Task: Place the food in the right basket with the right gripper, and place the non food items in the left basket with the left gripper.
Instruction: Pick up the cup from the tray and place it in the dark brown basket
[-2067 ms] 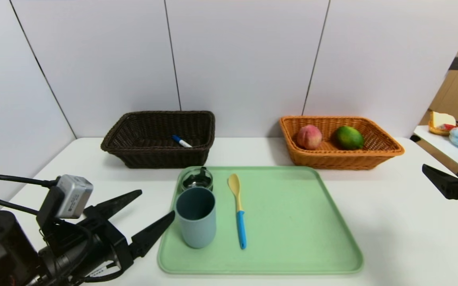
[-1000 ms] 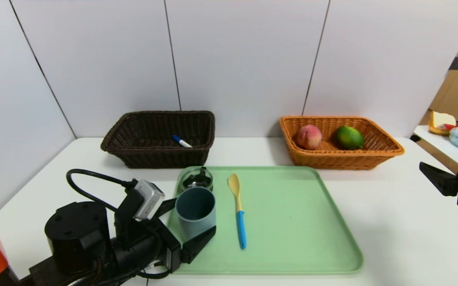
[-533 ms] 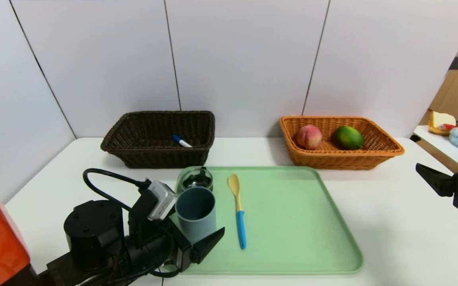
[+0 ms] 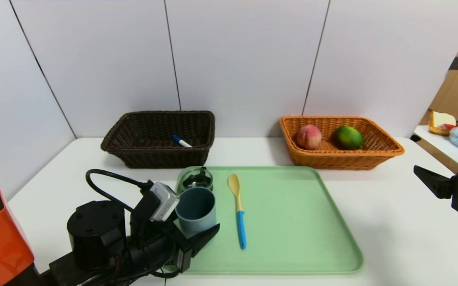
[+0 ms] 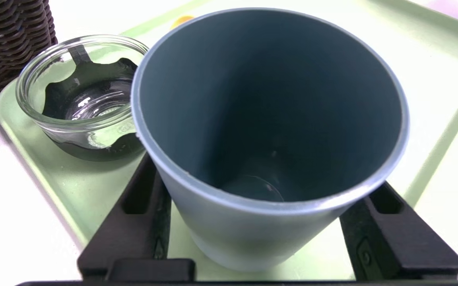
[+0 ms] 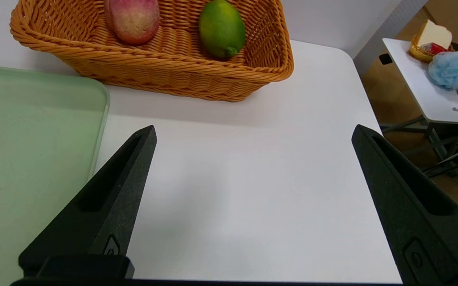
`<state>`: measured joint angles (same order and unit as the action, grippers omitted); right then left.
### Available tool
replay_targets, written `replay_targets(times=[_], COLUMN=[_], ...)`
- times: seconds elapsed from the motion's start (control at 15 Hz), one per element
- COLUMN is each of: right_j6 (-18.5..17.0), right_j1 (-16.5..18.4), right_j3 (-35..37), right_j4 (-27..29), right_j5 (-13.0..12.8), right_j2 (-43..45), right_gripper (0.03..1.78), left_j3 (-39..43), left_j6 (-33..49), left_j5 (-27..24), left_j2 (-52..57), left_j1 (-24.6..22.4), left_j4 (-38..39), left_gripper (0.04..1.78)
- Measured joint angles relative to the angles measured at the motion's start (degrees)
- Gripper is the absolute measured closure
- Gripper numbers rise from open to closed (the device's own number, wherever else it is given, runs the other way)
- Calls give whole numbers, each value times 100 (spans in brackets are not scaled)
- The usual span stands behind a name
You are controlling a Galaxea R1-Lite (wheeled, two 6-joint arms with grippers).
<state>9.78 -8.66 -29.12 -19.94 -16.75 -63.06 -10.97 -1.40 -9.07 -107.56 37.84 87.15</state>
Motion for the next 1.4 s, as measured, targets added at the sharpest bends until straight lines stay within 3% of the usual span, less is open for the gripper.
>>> replay_targets(times=[0.53, 0.73, 0.87, 1.07, 1.27, 1.4], right_j6=[0, -2, 0, -9, -9, -16], right_j1=[-11, -21, -27, -29, -29, -29], right_j3=[21, 38, 52, 74, 134, 140], right_j4=[10, 10, 2, 0, -1, -4], right_j5=[5, 60, 68, 68, 66, 68], right_j2=[-6, -16, -27, -50, -57, -57], right_gripper=[12, 12, 12, 12, 12, 12], left_j3=[-269, -840, -1345, -2293, -3376, -4066], left_j6=[-101, -325, -350, -195, 61, 113], left_j5=[-11, 373, 430, 205, -88, -138], left_j2=[444, 803, 905, 968, 908, 780], left_j1=[33, -50, -512, -1615, -2564, -2940], left_j4=[0, 2, -2, -560, -1808, -2847], left_gripper=[69, 69, 69, 69, 70, 70])
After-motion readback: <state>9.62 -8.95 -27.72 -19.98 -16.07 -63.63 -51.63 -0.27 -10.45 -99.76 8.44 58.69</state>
